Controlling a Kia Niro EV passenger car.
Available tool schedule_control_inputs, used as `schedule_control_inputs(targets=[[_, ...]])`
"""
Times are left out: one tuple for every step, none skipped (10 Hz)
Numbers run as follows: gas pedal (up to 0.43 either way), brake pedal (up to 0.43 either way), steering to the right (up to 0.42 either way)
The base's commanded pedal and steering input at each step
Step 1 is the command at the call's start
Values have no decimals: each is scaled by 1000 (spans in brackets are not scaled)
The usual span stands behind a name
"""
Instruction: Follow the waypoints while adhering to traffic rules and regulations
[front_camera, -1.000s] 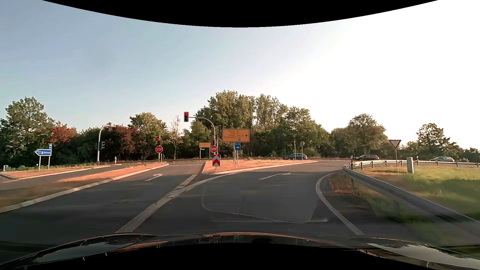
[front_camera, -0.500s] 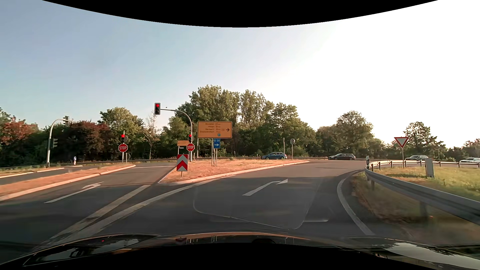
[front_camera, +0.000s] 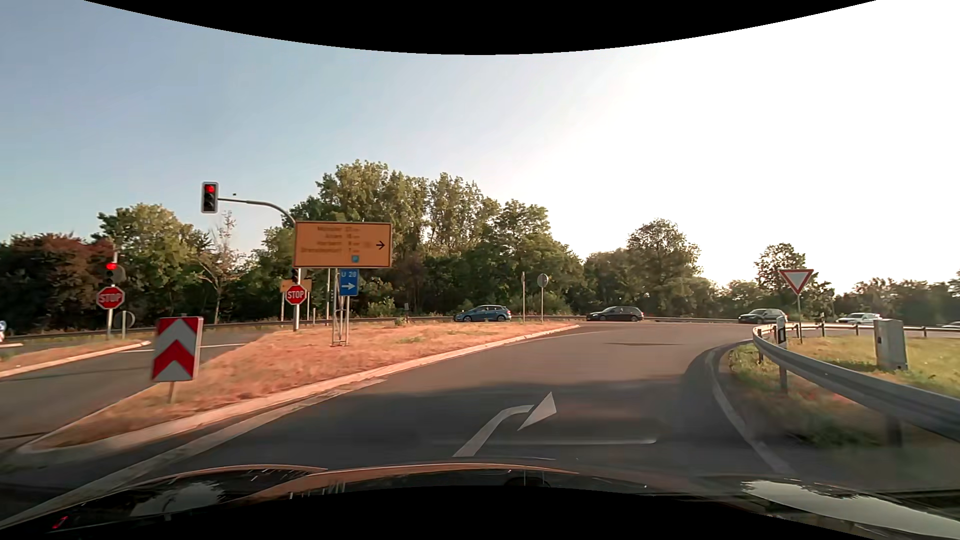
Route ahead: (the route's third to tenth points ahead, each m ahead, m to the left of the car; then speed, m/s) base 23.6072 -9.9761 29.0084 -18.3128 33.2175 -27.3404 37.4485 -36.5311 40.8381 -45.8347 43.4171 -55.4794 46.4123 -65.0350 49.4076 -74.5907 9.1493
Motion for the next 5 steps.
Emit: schedule_control_inputs(targets=[[169, 0, 133], [169, 0, 142], [189, 0, 153], [209, 0, 160], [209, 0, 164]])
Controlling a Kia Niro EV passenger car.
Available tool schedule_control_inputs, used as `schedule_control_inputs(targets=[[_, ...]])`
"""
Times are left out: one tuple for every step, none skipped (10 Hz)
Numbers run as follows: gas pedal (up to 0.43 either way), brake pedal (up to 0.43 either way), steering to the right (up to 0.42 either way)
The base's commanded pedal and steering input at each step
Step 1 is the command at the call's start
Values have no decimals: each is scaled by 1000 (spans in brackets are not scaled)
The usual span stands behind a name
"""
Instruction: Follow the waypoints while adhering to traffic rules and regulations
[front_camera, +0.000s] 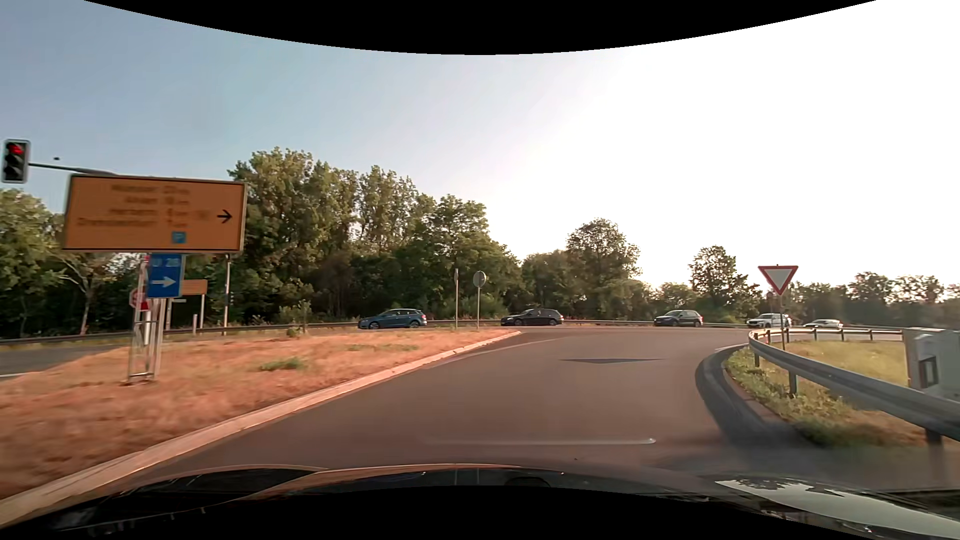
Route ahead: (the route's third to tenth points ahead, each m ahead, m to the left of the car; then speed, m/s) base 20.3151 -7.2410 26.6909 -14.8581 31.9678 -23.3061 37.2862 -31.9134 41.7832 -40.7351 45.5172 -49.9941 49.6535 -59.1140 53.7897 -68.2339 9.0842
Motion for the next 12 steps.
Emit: schedule_control_inputs(targets=[[209, 0, 164], [220, 0, 164], [228, 0, 162], [260, 0, 158], [280, 0, 149], [287, 0, 146], [287, 0, 146], [287, 0, 143], [287, 0, 136], [287, 0, 131], [287, 0, 130], [287, 0, 130]])
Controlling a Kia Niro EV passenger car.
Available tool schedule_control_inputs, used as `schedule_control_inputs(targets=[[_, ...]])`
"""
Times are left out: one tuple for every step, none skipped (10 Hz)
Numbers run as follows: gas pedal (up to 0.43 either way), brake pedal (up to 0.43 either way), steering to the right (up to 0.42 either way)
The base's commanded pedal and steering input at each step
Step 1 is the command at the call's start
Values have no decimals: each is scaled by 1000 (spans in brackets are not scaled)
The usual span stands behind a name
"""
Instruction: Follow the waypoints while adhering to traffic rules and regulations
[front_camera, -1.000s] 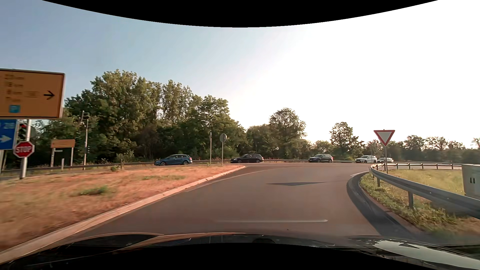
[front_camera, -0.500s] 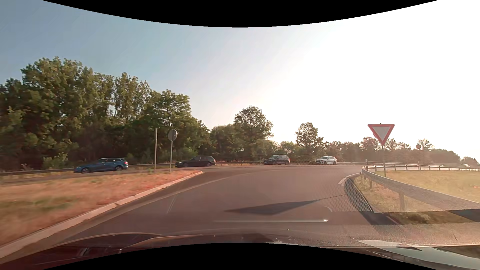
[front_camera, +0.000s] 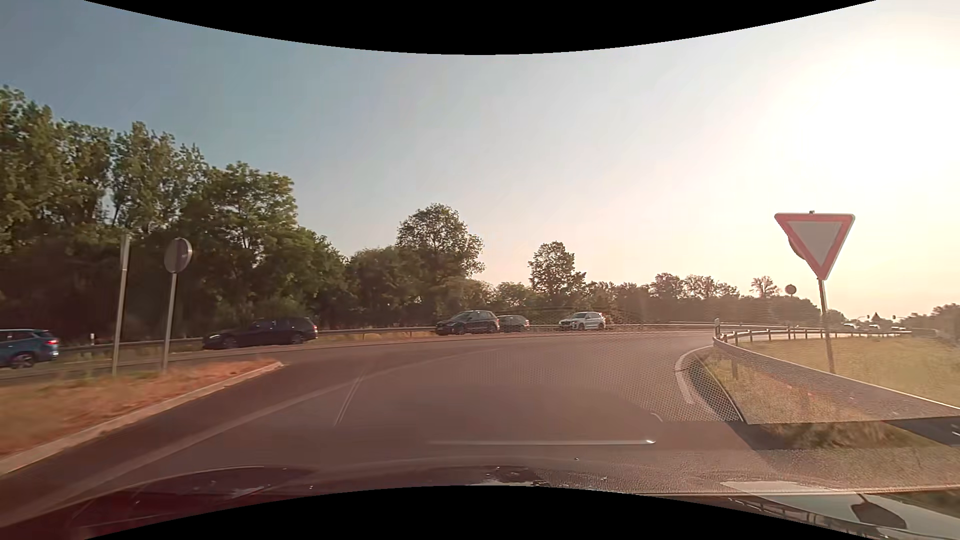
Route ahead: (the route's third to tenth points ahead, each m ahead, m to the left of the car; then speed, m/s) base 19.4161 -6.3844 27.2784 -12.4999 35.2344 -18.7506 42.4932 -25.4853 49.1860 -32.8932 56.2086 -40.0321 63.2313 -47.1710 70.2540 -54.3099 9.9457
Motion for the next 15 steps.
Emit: schedule_control_inputs(targets=[[287, 0, 130], [287, 0, 129], [299, 0, 129], [299, 0, 129], [299, 0, 129], [299, 0, 131], [299, 0, 137], [299, 0, 139], [299, 0, 137], [299, 0, 134], [299, 0, 128], [311, 0, 128], [311, 0, 127], [311, 0, 124], [311, 0, 122]])
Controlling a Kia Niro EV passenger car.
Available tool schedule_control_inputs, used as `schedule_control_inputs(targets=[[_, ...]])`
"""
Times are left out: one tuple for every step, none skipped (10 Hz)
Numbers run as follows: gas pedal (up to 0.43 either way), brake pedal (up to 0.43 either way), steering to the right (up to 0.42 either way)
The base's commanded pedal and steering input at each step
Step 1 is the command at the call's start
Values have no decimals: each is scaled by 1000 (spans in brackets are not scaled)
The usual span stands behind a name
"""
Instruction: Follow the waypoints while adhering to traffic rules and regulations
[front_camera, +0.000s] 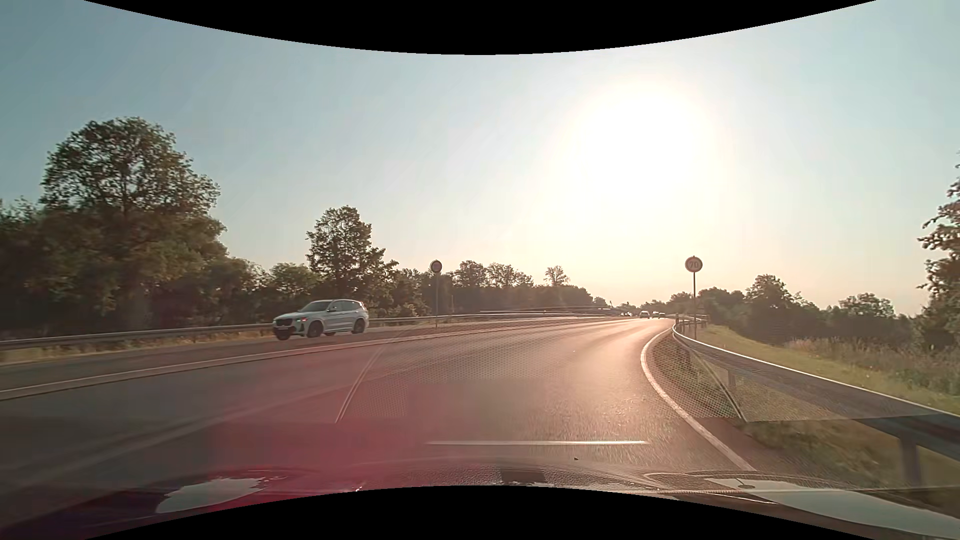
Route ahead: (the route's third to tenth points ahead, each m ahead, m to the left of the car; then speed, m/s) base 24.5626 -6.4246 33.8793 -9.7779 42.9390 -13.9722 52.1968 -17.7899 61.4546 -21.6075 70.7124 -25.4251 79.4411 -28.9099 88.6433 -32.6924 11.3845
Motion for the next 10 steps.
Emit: schedule_control_inputs(targets=[[311, 0, 120], [311, 0, 120], [311, 0, 117], [319, 0, 111], [319, 0, 105], [319, 0, 100], [319, 0, 95], [319, 0, 92], [319, 0, 85], [319, 0, 75]])
